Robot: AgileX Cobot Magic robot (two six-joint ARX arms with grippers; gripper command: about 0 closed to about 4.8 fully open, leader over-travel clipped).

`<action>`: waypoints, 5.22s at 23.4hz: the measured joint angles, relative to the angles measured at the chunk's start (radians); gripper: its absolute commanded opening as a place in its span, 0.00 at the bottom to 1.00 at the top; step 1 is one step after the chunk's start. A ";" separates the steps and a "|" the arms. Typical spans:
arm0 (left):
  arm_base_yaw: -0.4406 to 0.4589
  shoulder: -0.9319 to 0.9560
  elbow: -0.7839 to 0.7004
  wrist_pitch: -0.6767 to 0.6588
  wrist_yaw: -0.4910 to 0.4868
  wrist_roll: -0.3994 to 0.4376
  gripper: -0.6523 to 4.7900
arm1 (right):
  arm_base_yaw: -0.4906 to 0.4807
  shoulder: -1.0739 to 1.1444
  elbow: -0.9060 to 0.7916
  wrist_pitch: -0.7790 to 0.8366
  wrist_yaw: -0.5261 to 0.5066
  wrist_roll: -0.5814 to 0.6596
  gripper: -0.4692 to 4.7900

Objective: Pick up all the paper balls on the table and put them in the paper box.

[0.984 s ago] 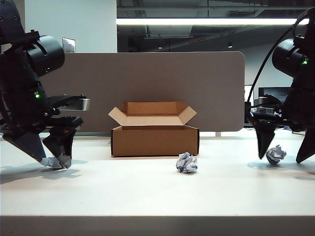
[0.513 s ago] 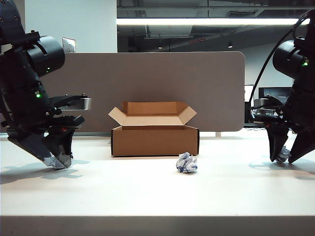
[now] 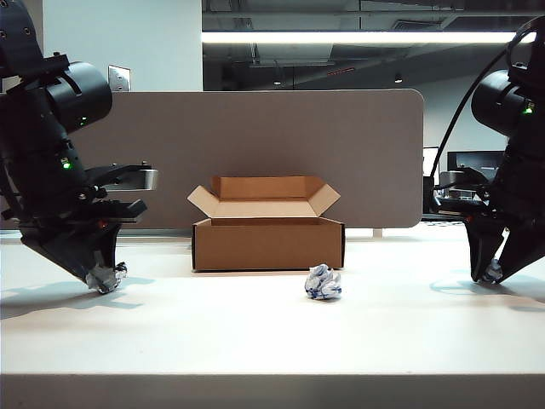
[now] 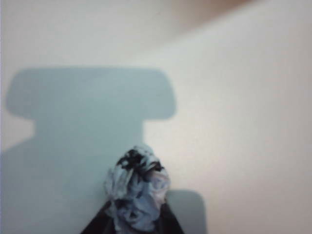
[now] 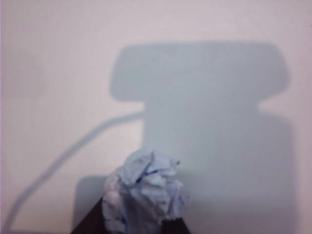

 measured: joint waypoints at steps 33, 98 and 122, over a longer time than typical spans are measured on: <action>0.000 0.262 0.663 0.067 0.382 -0.351 0.57 | 0.226 0.235 0.642 0.034 -0.317 0.029 0.87; 0.000 -0.898 -0.025 -0.621 0.245 0.054 0.51 | 0.456 0.242 0.423 -0.470 0.001 -0.114 0.41; 0.000 -0.899 -0.025 -0.600 0.245 0.053 0.51 | 0.417 0.320 0.908 -0.188 0.125 -0.151 0.41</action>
